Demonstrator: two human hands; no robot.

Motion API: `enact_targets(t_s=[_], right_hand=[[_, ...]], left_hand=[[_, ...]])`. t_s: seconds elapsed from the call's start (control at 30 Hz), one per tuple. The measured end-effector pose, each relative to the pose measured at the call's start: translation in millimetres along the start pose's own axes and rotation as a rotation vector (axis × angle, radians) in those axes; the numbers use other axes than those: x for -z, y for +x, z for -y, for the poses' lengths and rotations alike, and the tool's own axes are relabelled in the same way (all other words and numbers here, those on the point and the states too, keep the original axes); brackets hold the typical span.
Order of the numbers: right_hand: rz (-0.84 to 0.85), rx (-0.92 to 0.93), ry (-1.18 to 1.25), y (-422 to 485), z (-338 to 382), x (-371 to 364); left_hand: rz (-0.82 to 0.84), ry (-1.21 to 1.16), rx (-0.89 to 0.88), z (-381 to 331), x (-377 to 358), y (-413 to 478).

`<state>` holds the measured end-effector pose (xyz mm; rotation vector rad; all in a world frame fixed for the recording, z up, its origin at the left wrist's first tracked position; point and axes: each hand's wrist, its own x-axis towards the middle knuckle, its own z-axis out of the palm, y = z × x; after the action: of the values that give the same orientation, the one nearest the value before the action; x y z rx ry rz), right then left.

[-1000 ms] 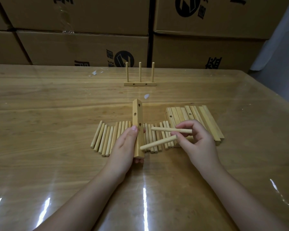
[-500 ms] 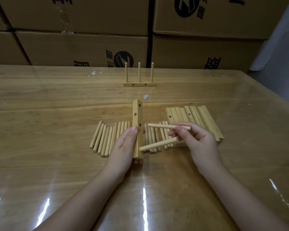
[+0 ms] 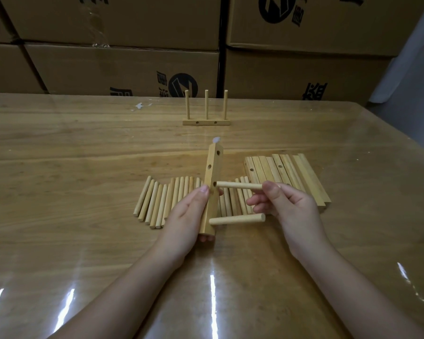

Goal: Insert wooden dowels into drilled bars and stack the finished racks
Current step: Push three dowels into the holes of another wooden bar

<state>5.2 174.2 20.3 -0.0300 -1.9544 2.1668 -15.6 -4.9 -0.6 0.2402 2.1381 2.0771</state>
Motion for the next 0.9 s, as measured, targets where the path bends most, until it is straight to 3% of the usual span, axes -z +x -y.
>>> enact_targets(t_s=[0.2,0.9], right_hand=[[0.003,-0.026,-0.028,-0.3,-1.8,-0.5],[0.102,0.175,-0.165,-0.4,1.4,7.5]], left_hand=[[0.028,0.023,-0.006,4.4,3.4,1.2],[0.044,0.122,-0.07,-2.5,0.5,-2.6]])
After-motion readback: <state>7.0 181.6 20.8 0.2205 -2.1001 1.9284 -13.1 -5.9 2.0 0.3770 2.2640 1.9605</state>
